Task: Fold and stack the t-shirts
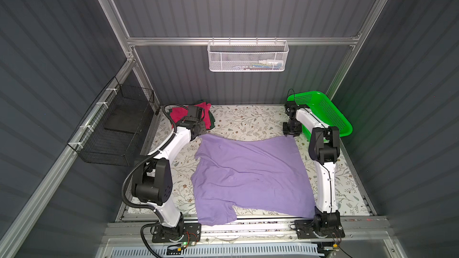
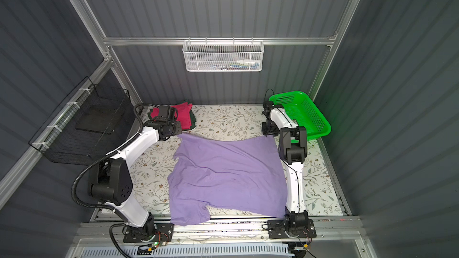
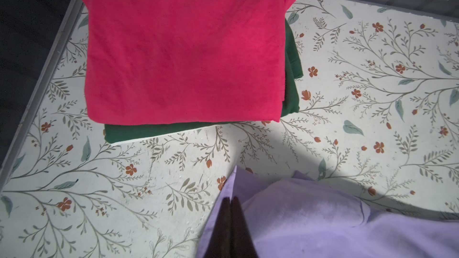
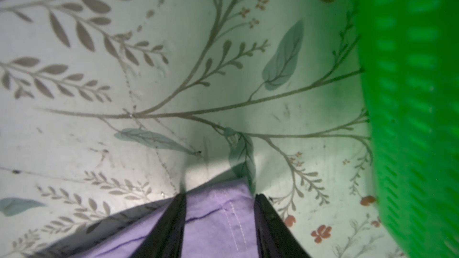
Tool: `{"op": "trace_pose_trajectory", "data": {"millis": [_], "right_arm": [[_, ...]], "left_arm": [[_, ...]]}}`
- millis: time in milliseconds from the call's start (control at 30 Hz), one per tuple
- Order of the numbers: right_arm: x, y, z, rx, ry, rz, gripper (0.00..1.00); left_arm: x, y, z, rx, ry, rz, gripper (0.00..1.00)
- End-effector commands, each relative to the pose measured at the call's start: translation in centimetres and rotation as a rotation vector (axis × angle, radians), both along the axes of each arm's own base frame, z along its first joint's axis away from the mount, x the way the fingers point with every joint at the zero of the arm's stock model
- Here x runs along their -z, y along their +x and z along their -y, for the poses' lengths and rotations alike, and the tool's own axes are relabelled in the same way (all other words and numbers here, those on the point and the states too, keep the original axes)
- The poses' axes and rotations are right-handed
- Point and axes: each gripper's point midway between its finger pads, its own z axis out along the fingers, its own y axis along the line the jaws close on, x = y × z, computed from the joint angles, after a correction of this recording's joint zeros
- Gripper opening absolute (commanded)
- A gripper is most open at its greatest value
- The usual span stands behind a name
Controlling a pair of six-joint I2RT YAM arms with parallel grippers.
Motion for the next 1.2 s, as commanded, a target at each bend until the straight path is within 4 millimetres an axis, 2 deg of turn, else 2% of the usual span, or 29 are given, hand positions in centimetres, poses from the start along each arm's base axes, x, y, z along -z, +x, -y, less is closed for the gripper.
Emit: {"op": "trace_pose_trajectory", "data": {"millis": [0, 67, 200, 333, 500, 700, 767, 833, 967, 1067, 1167], "right_arm": [[0.4, -1.5, 0.5, 0.049, 0.008, -0.063, 0.33], [0.4, -1.7, 0.6, 0.061, 0.008, -0.066, 0.22], [0.4, -1.8, 0.7, 0.071, 0.009, -0.051, 0.11], [0.0, -1.8, 0.6, 0.067, 0.016, -0.014, 0.02], [-2.9, -0.6, 1.0, 0.032, -0.012, 0.118, 0.0], [-7.1, 0.6, 1.2, -0.025, -0.027, 0.271, 0.0], [-7.6, 0.7, 1.4, -0.037, -0.037, 0.295, 0.0], [-7.8, 0.7, 1.7, -0.045, -0.054, 0.314, 0.0], [-8.3, 0.7, 2.6, -0.031, -0.069, 0.343, 0.0], [-8.5, 0.6, 3.1, -0.023, -0.068, 0.351, 0.0], [-8.8, 0.4, 2.7, -0.047, -0.052, 0.378, 0.0]], "left_arm": [[-2.0, -1.8, -0.5, -0.016, -0.024, 0.005, 0.0], [-2.5, -2.5, -0.7, -0.008, -0.016, 0.004, 0.0], [-2.8, -2.9, 0.0, 0.02, -0.053, 0.015, 0.0], [-2.2, -3.0, 0.5, 0.03, -0.083, 0.007, 0.0], [-2.1, -2.4, 0.7, 0.036, -0.084, 0.008, 0.0], [-3.1, 0.2, 1.3, 0.06, -0.079, 0.068, 0.0], [-3.6, 1.4, 1.8, 0.077, -0.081, 0.094, 0.0], [-5.9, 3.0, 2.0, 0.083, -0.081, 0.164, 0.0], [-7.9, 5.1, 1.9, 0.078, -0.047, 0.217, 0.0], [-8.5, 5.8, 1.6, 0.067, -0.023, 0.224, 0.0], [-8.5, 5.5, 1.2, 0.051, -0.008, 0.224, 0.0]]}}
